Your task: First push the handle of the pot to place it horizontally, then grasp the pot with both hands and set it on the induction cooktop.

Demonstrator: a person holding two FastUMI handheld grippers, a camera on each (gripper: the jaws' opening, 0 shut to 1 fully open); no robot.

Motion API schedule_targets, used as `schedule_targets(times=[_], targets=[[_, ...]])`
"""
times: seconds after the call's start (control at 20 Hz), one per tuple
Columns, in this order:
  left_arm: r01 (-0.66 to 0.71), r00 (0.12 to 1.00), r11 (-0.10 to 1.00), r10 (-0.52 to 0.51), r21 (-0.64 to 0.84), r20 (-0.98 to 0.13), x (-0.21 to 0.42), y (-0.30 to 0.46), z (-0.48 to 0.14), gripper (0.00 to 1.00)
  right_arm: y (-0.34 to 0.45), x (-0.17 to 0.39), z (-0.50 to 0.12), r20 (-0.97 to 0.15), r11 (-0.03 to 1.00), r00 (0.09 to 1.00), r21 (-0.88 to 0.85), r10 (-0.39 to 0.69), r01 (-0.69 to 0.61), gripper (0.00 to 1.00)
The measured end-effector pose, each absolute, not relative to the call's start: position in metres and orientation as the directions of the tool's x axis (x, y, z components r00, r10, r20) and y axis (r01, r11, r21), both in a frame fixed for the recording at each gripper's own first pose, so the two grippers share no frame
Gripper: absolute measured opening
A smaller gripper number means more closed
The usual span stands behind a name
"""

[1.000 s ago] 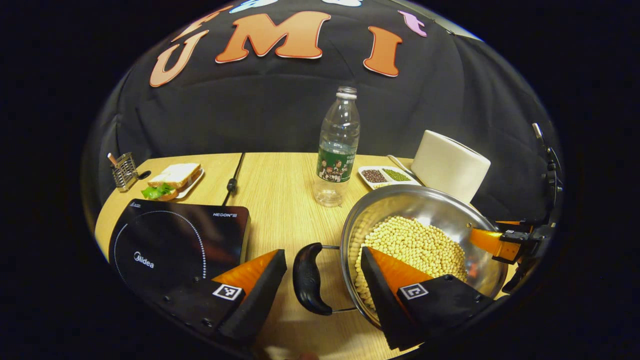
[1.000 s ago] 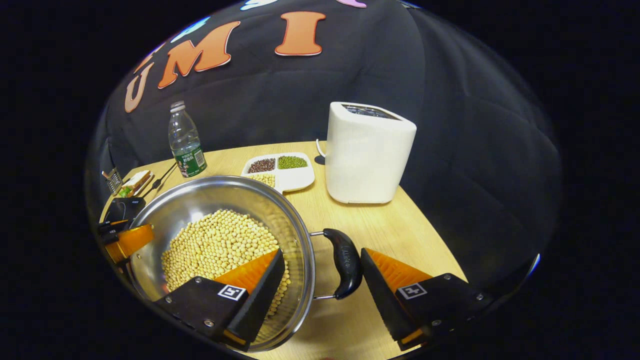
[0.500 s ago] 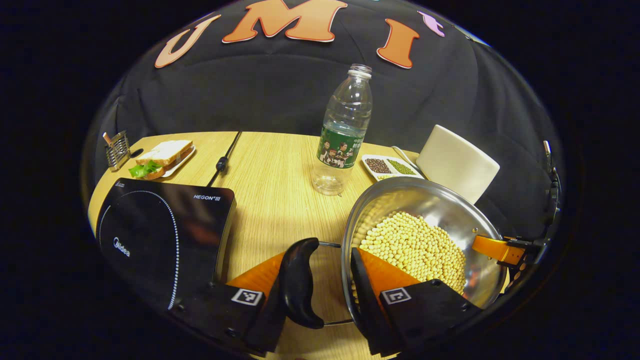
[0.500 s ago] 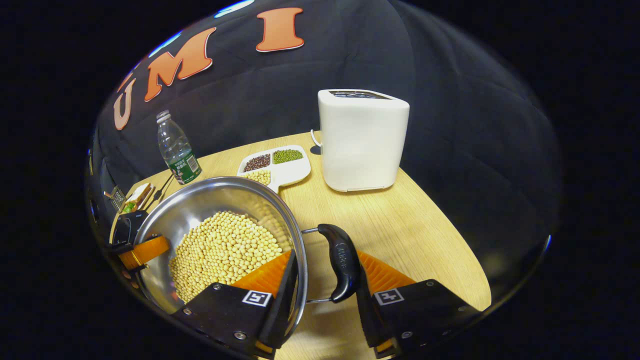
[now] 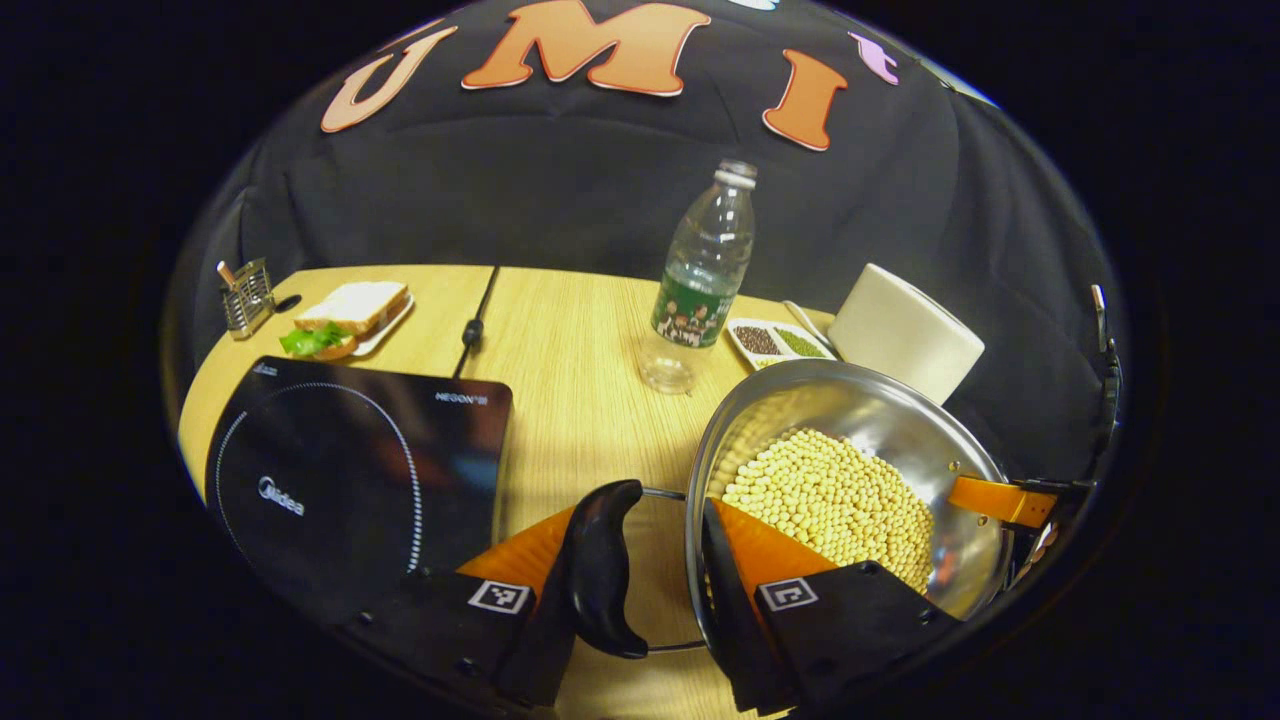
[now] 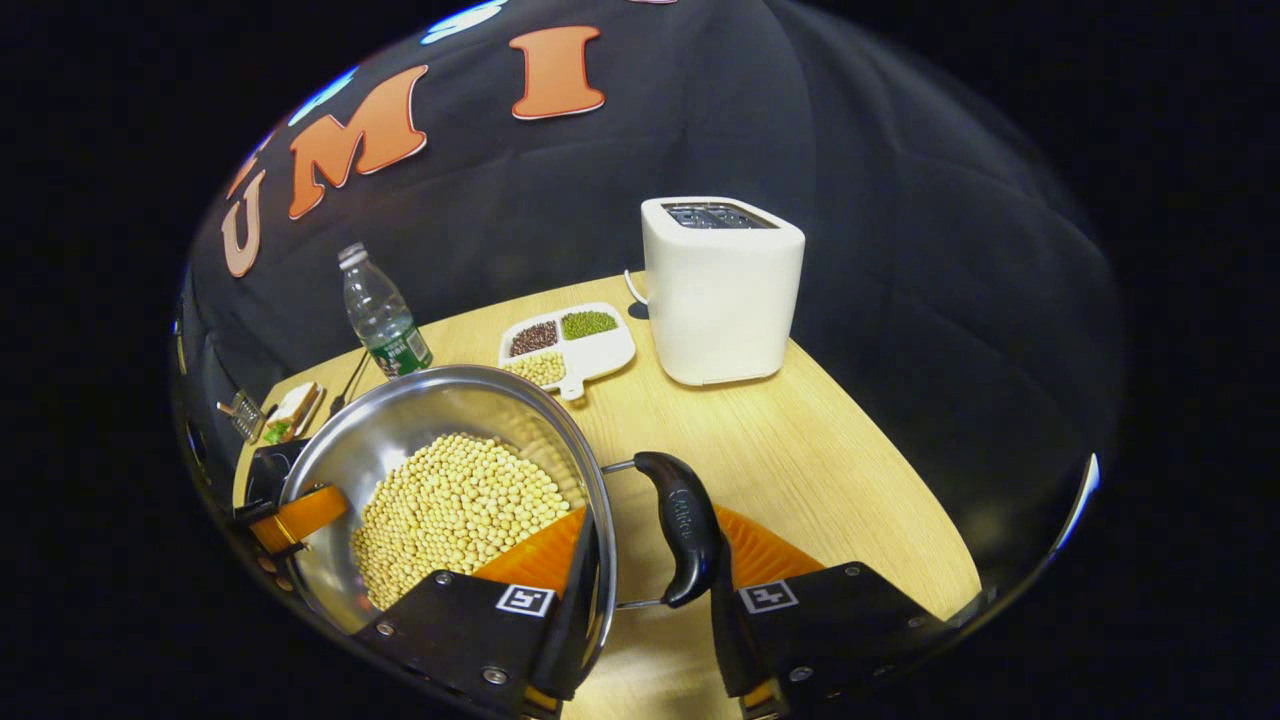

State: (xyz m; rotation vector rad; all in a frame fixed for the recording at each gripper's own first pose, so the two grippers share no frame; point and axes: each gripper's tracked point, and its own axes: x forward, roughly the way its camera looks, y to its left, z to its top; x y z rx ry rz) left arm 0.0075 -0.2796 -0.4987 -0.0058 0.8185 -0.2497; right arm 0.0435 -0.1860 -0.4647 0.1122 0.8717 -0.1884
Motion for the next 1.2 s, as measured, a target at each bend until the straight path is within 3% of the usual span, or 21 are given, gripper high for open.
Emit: schedule_targets(times=[0.15, 0.2, 0.25, 0.6, 0.65, 0.7, 0.9, 1.0, 1.2], targets=[[0.207, 0.672, 0.972, -0.222, -0.108, -0.706, 0.012, -0.264, -0.473, 0.69, -0.168, 0.045, -0.444, -0.754, 0.979, 0.648, 0.034, -0.107, 0.202, 0.53], [0.204, 0.682, 0.973, -0.218, -0.105, -0.699, 0.013, -0.258, -0.465, 0.71, -0.158, 0.045, -0.438, -0.749, 0.980, 0.654, 0.036, -0.102, 0.194, 0.48], [0.200, 0.688, 0.975, -0.212, -0.100, -0.694, 0.014, -0.250, -0.458, 0.69, -0.150, 0.046, -0.432, -0.744, 0.981, 0.661, 0.041, -0.097, 0.191, 0.52], [0.140, 0.728, 0.986, -0.164, -0.091, -0.666, 0.019, -0.184, -0.416, 0.65, -0.079, 0.055, -0.403, -0.727, 0.989, 0.685, 0.066, -0.044, 0.134, 0.52], [0.129, 0.731, 0.988, -0.156, -0.090, -0.664, 0.018, -0.173, -0.410, 0.71, -0.067, 0.056, -0.401, -0.726, 0.990, 0.686, 0.068, -0.037, 0.125, 0.52], [0.118, 0.735, 0.989, -0.147, -0.088, -0.662, 0.017, -0.163, -0.407, 0.65, -0.055, 0.057, -0.398, -0.726, 0.991, 0.687, 0.068, -0.027, 0.111, 0.53], [0.073, 0.745, 0.994, -0.105, -0.076, -0.658, 0.016, -0.116, -0.395, 0.66, -0.009, 0.060, -0.400, -0.726, 0.994, 0.687, 0.088, 0.017, 0.069, 0.53], [0.052, 0.752, 0.996, -0.083, -0.067, -0.654, 0.018, -0.095, -0.391, 0.71, 0.015, 0.062, -0.403, -0.729, 0.993, 0.683, 0.105, 0.045, 0.047, 0.53], [0.007, 0.751, 0.998, -0.045, -0.060, -0.659, 0.017, -0.056, -0.391, 0.68, 0.054, 0.066, -0.414, -0.739, 0.993, 0.669, 0.115, 0.080, 0.008, 0.52]])
